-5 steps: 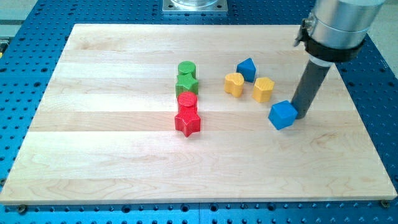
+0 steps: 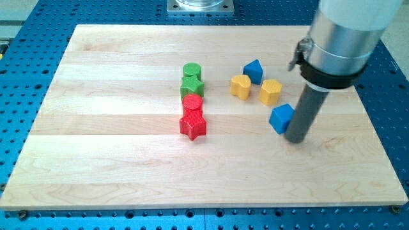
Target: Move the blue cube close to the yellow hexagon
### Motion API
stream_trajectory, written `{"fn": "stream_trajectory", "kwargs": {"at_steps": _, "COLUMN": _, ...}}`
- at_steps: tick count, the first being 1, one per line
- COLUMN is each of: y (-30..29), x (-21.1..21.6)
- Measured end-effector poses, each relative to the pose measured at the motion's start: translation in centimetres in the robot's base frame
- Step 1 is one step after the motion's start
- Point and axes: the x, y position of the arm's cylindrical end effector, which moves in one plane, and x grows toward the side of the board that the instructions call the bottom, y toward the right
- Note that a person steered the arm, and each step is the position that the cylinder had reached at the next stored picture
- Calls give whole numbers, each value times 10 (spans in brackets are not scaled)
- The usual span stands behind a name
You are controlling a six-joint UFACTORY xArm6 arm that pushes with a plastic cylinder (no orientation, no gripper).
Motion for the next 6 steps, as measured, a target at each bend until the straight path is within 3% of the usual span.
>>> {"fn": "stream_trajectory", "kwargs": {"at_steps": 2, "y": -13, "x": -17}}
{"fn": "stream_trajectory", "kwargs": {"at_steps": 4, "y": 49, "x": -29}}
{"fn": "stream_trajectory", "kwargs": {"at_steps": 6, "y": 21, "x": -46}}
